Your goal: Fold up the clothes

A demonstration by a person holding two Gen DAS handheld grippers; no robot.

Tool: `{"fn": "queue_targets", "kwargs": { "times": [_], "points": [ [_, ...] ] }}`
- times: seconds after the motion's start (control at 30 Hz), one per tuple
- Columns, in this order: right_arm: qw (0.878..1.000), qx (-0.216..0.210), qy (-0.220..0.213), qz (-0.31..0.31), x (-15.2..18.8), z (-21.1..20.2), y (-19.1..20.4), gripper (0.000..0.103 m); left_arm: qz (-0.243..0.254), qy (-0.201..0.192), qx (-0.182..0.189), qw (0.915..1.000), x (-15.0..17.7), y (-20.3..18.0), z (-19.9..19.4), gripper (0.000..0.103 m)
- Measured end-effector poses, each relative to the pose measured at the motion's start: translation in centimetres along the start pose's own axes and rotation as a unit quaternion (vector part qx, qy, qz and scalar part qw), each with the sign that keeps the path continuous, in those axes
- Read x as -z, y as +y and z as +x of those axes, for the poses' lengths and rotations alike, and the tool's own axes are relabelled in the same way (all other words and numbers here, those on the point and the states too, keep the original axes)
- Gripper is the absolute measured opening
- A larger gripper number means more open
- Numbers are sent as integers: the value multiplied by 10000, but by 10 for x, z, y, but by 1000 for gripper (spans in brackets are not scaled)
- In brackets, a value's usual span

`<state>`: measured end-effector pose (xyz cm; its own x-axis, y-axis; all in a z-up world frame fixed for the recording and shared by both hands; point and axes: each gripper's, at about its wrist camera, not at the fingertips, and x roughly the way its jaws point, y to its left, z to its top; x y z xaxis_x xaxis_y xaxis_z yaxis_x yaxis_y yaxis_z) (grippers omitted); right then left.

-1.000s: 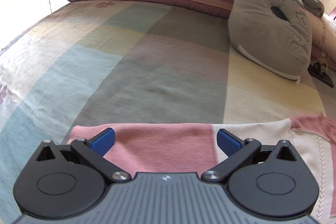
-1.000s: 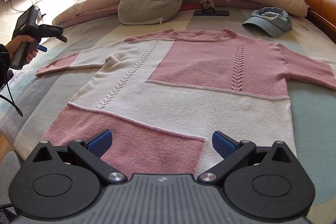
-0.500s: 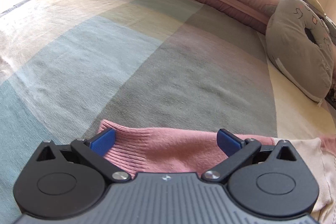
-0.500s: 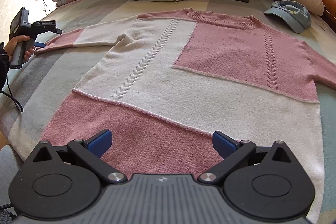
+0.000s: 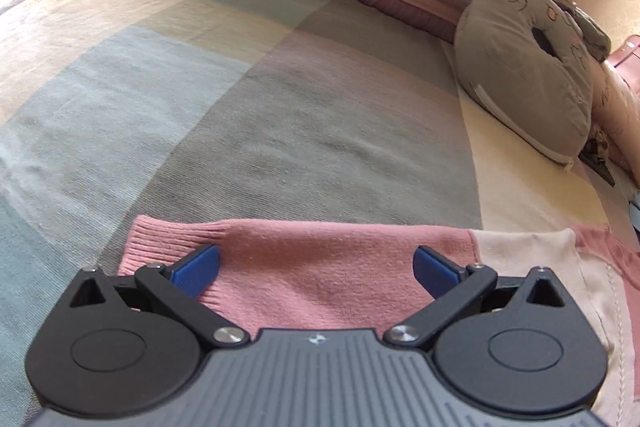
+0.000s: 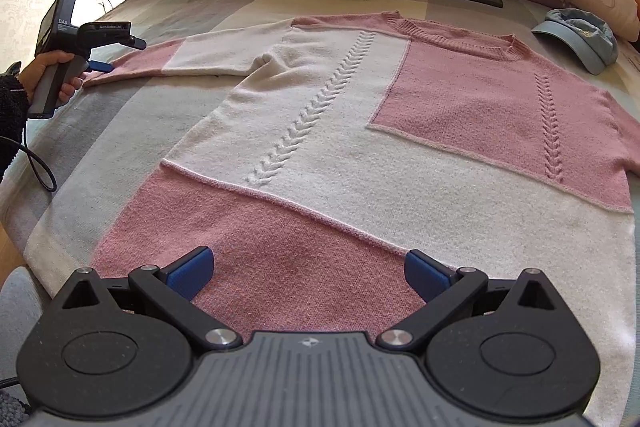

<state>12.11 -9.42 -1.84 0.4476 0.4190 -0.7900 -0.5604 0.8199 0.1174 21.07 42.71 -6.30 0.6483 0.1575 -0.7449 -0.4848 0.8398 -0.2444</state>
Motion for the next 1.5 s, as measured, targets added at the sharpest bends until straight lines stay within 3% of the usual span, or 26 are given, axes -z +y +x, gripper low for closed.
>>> {"fn": "queue_targets", "kwargs": {
  "times": [0.1,0.17,0.37,0.5,0.67,0.8,0.97,1.23,1.5],
  "points": [
    [10000,20,-25,90,2,-4,-4,103,-110,62,-355,9993,-5,-4,-8,102],
    [9998,-5,-71,175,3,-9,-7,103,72,64,-326,9994,-3,-14,-19,102],
    [9995,-86,-259,143,9,-27,-8,103,655,69,-65,9978,10,-68,-52,102],
    [9992,-96,-326,220,18,-39,-14,103,886,285,389,9949,31,-118,-59,102],
    [9986,-109,-410,317,30,-54,-22,103,1275,633,1057,9842,79,-195,-65,102],
    [9981,-105,-468,397,39,-64,-29,103,1631,708,1626,9705,133,-254,-80,102],
    [9974,227,-322,597,50,-56,-50,103,2564,473,1524,9533,195,-304,-98,102],
    [9950,370,-350,860,56,-59,-67,103,3278,413,1259,9354,260,-311,-116,102],
    [9950,358,-375,856,59,-63,-66,103,3212,416,1271,9375,286,-280,-143,102]
  ]
}}
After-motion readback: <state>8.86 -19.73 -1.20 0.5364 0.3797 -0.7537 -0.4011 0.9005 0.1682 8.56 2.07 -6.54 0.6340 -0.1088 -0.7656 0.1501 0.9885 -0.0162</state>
